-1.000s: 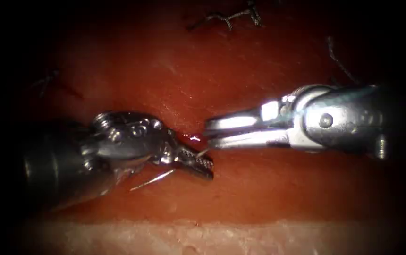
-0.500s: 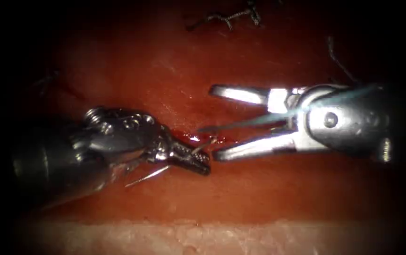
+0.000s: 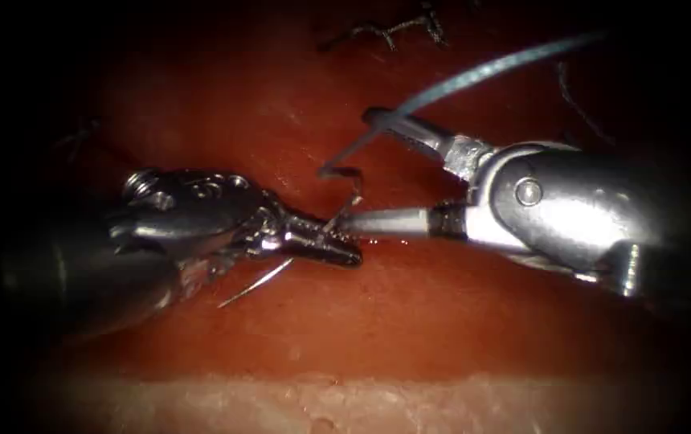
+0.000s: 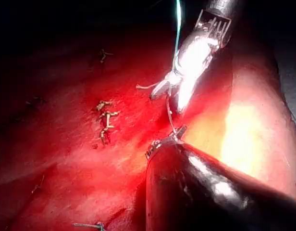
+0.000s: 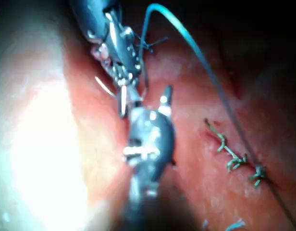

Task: Wound Closure
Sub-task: Pass the needle to the right gripper.

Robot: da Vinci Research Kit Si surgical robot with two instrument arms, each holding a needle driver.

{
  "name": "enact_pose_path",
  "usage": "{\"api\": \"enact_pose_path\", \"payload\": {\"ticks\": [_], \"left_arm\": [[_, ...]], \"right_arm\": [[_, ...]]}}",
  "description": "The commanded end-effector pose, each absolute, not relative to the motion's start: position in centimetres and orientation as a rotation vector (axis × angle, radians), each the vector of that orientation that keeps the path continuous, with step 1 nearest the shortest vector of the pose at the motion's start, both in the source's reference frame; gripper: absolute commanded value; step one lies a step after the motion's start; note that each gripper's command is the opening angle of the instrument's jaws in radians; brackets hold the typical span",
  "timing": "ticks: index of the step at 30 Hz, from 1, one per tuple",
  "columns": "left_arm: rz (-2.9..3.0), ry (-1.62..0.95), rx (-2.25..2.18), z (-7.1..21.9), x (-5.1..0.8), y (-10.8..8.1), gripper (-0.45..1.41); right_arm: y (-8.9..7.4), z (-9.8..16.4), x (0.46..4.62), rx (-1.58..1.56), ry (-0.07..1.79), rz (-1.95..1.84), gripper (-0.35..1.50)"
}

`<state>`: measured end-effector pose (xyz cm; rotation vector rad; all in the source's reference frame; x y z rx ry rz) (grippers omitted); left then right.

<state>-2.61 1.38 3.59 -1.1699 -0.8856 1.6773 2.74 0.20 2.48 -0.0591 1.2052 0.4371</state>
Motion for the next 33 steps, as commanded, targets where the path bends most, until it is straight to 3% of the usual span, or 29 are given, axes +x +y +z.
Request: {"api": "enact_pose_path", "payload": {"ticks": [1,14,29,31,33], "left_arm": [[1.675,-0.876,-1.170,3.64,-2.67,1.41,-0.45],[1.620,-0.799,-1.162,3.63,-2.69,1.42,-0.45],[1.631,-0.813,-1.168,3.59,-2.72,1.39,-0.45],[1.631,-0.813,-1.168,3.58,-2.72,1.39,-0.45],[1.631,-0.816,-1.168,3.58,-2.72,1.39,-0.45]], "right_arm": [[0.16,2.58,2.87,-0.081,1.191,0.455,1.28],[-0.07,2.41,3.10,-0.347,1.137,0.602,1.04],[-0.02,2.59,3.06,-0.388,1.107,0.626,0.84],[-0.02,2.59,3.05,-0.385,1.106,0.626,0.73],[-0.03,2.58,3.03,-0.374,1.117,0.617,0.24]]}}
